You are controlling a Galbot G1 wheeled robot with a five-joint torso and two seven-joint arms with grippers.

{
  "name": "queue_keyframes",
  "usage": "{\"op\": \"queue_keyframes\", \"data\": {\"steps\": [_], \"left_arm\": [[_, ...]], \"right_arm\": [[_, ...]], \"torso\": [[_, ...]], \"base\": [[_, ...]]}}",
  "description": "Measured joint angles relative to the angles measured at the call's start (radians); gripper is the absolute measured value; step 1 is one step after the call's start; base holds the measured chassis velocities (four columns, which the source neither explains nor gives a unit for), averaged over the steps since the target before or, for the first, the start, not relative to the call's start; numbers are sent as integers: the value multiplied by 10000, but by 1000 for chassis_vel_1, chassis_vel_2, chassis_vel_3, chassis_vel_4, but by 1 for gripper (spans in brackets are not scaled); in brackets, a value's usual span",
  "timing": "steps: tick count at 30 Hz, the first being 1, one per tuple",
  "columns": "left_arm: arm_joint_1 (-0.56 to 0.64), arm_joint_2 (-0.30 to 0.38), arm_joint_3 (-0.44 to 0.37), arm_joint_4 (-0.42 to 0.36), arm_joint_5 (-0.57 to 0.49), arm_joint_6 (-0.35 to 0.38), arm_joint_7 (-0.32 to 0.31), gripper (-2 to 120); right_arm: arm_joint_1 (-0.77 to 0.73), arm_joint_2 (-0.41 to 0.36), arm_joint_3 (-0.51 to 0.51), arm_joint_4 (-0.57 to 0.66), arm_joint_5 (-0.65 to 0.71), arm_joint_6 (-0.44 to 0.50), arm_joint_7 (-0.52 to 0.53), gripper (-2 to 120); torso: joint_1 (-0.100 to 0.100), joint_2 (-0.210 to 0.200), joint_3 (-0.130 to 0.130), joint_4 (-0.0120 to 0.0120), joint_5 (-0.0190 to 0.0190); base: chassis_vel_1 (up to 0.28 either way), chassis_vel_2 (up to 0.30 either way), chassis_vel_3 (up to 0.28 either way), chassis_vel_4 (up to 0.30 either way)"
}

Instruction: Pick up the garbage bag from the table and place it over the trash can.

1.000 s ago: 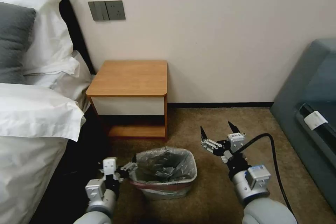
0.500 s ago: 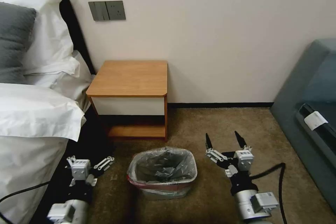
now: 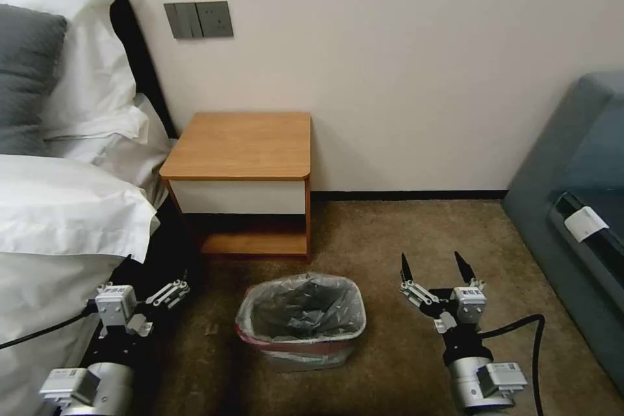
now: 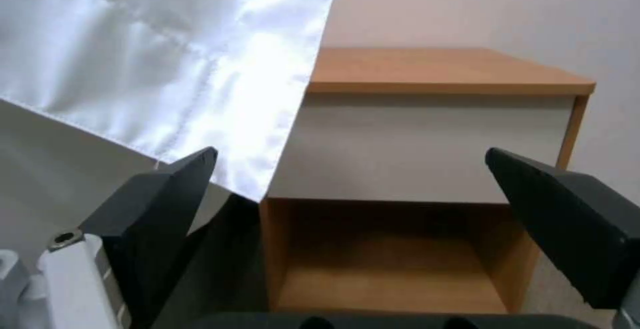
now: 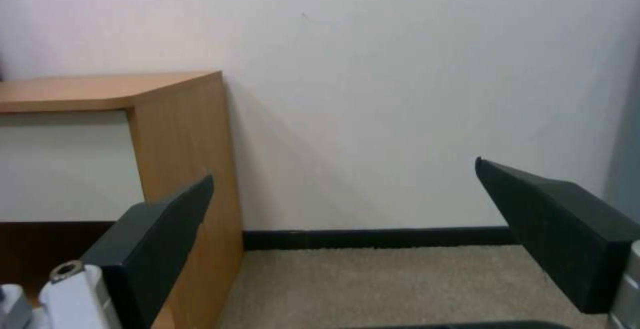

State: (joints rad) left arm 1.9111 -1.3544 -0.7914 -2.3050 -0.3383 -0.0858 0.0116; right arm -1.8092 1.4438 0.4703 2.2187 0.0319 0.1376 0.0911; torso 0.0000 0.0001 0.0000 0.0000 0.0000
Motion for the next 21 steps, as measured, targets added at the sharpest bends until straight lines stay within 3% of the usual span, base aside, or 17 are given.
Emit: {"op": "queue_keyframes", "data": {"steps": [21], "left_arm": [[3, -7, 43, -3, 38, 16, -57, 100]], "right_arm": [[10, -17, -16, 16, -1, -44, 6, 100]], "torso": [[0, -2, 0, 0, 0]], "base": [[0, 0, 0, 0]]}}
